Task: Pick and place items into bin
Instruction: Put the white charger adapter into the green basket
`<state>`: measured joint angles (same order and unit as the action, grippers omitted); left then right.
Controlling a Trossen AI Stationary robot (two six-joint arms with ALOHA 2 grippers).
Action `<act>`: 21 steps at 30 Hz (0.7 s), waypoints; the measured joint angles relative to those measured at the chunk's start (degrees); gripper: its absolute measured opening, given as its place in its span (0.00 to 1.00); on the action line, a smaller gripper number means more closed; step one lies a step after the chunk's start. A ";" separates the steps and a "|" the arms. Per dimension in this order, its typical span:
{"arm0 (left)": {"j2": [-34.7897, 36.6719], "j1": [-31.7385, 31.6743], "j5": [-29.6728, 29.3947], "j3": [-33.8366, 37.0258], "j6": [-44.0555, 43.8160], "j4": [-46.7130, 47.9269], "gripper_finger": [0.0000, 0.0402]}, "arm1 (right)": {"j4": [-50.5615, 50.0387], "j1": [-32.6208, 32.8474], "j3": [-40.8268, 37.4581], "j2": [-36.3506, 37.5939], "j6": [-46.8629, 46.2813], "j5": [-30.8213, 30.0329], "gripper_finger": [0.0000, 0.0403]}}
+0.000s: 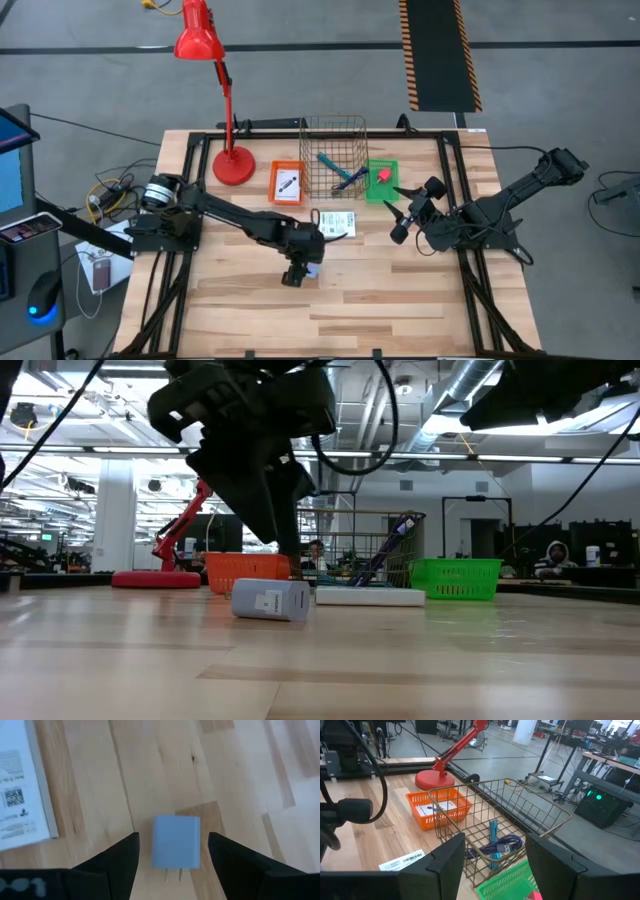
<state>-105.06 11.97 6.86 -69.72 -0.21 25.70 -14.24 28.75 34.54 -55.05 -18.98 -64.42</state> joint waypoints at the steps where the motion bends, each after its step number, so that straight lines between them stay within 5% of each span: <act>1: -0.60 0.00 0.06 -1.12 0.30 1.32 0.56 | -0.08 0.00 -0.01 0.00 0.00 0.02 0.50; 21: -4.01 0.33 4.80 -2.82 1.46 3.64 0.56 | -0.18 0.00 -0.01 0.00 -0.04 0.04 0.50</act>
<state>-109.07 12.29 11.67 -72.53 1.25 29.34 -14.41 28.75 34.53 -55.05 -19.02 -64.38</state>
